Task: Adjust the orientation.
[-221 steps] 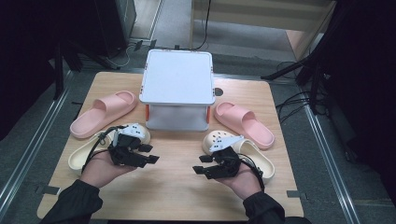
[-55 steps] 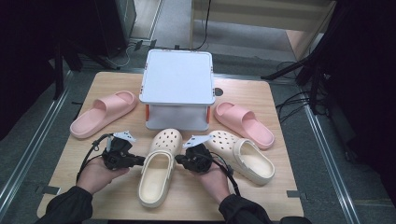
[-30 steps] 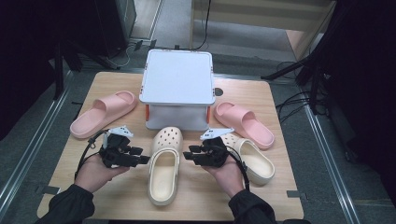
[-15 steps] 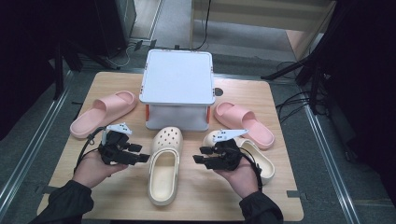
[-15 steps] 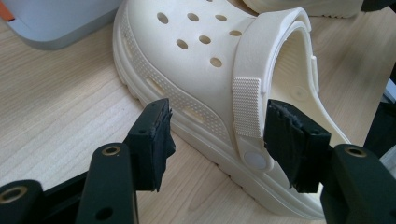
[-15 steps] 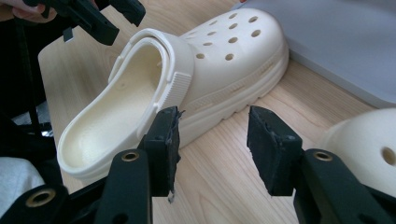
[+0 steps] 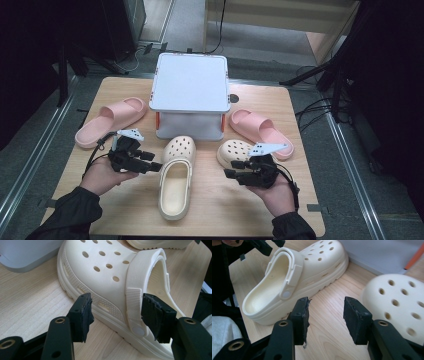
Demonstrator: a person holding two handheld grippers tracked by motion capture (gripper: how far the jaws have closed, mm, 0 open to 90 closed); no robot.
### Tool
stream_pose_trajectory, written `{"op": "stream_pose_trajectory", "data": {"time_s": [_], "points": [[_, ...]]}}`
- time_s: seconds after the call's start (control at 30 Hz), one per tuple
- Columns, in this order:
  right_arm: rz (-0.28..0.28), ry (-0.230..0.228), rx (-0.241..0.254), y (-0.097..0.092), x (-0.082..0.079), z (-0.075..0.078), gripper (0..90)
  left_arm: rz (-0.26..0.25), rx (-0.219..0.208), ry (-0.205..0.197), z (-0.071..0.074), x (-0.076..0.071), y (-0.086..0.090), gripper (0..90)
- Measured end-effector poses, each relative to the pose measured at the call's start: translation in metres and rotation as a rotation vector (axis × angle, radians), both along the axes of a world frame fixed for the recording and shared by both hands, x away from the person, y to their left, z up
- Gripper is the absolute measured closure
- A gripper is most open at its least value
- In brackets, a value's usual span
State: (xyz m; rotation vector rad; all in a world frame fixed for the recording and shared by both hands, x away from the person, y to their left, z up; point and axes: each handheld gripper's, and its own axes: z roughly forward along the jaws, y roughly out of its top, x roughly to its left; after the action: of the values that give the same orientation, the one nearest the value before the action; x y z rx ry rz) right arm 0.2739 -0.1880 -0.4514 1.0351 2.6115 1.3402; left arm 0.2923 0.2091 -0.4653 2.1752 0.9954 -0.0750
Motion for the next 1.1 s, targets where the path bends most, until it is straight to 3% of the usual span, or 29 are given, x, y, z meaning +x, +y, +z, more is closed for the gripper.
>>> {"op": "stream_pose_trajectory", "data": {"time_s": [0.3,0.67,0.9,1.03,1.1], "points": [[-0.046,-0.024,-0.019,-0.026,-0.005,0.002,56.6,-0.012,0.012,0.009,-0.001,0.005,-0.002,41.8],[-0.109,-0.020,-0.021,-0.055,-0.009,0.004,57.7,-0.016,0.016,0.018,-0.002,0.012,-0.002,43.0],[-0.131,0.019,-0.092,-0.068,-0.003,-0.011,58.6,-0.028,0.017,0.012,-0.002,0.013,-0.004,42.9],[-0.141,0.019,-0.094,-0.071,0.002,-0.014,63.0,-0.030,0.013,0.010,-0.002,0.012,-0.003,44.3],[-0.140,0.023,-0.120,-0.073,0.005,-0.017,63.1,-0.029,0.009,0.009,-0.002,0.012,-0.003,45.1]]}}
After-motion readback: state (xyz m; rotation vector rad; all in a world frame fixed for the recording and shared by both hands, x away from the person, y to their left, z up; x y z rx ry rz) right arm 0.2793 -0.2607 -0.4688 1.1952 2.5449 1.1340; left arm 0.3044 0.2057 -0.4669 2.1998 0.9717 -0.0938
